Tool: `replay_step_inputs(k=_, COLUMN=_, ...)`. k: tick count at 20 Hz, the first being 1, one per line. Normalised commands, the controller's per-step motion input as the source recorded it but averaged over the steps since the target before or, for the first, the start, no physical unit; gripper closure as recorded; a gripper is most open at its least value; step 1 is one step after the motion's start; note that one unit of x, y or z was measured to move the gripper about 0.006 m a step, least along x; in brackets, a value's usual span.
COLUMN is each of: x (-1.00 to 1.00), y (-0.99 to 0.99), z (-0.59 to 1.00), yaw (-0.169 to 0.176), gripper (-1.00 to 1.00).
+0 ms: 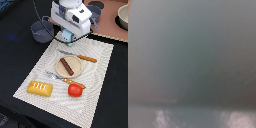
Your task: Interact with the objects in diverse but meaningful ways.
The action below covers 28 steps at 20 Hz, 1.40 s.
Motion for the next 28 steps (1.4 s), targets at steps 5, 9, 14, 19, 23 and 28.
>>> replay_step_inputs(k=5, x=0.05, y=0.21, z=0.05, yaw=0.000, gripper=-1.00)
replay_step_inputs(k=9, x=0.03, y=0.26, z=0.77, yaw=0.011, gripper=-1.00)
replay_step_inputs(k=14, x=-0.09, y=0.14, z=1.00, yaw=0.001, gripper=-1.00)
replay_step_inputs(k=19, x=-0.02, y=-0.06, z=0.92, yaw=-0.011, gripper=-1.00)
replay_step_inputs(k=23, x=0.10, y=-0.39, z=0.50, yaw=-0.057, gripper=-1.00)
replay_step_inputs(k=28, x=0.10, y=-0.63, z=0.25, yaw=-0.089, gripper=-1.00)
